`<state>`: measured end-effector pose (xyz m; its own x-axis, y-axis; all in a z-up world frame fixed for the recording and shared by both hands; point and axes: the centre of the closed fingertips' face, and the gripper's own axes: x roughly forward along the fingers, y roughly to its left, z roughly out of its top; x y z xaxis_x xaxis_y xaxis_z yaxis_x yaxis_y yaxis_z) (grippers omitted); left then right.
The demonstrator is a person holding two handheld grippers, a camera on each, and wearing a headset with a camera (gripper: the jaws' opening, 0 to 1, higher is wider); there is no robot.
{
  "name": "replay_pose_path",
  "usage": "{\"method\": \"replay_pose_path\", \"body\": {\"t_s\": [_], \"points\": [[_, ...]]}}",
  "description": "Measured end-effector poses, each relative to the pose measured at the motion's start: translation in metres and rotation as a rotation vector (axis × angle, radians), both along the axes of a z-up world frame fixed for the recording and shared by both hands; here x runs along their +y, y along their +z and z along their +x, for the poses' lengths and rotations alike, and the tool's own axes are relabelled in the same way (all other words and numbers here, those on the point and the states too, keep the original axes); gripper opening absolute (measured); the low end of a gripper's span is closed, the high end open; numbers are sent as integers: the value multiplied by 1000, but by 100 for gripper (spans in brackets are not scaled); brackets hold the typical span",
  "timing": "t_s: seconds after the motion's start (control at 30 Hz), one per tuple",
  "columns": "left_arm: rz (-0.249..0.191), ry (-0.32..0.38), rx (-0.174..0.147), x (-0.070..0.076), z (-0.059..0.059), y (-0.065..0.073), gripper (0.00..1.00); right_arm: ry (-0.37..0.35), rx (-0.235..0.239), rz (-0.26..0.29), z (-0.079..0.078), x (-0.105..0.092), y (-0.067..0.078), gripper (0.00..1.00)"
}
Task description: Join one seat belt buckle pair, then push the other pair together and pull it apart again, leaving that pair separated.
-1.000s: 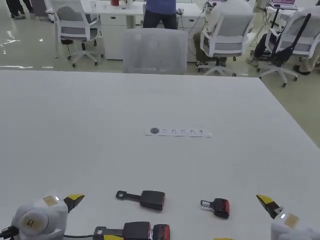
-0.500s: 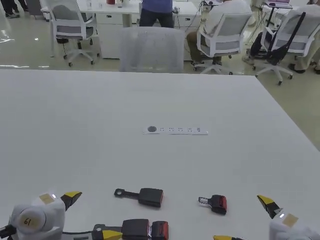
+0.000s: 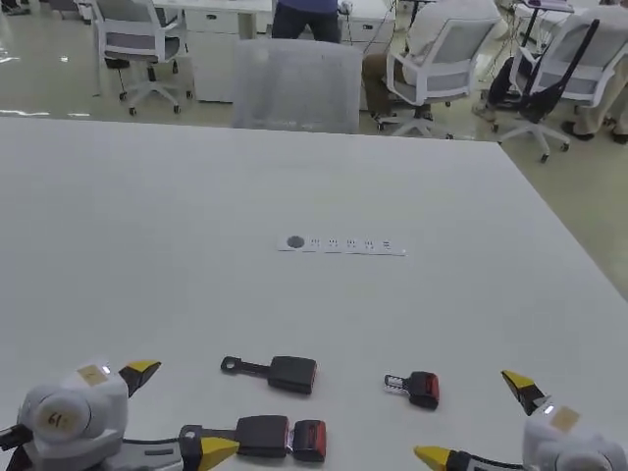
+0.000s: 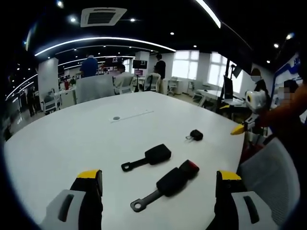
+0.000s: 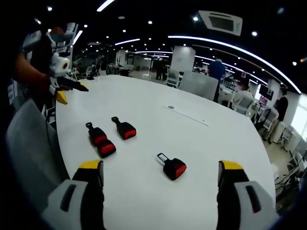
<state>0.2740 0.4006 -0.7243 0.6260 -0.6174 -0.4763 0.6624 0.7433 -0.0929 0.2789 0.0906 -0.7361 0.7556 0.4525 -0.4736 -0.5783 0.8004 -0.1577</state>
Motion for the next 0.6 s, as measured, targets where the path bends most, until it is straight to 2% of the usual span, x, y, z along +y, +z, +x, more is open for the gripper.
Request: {"method": "replay_pose_path", "body": {"t_s": [0.6], "points": [[-6, -11, -5, 0, -1, 2, 100, 7, 2, -9, 2, 6, 1, 100]]}}
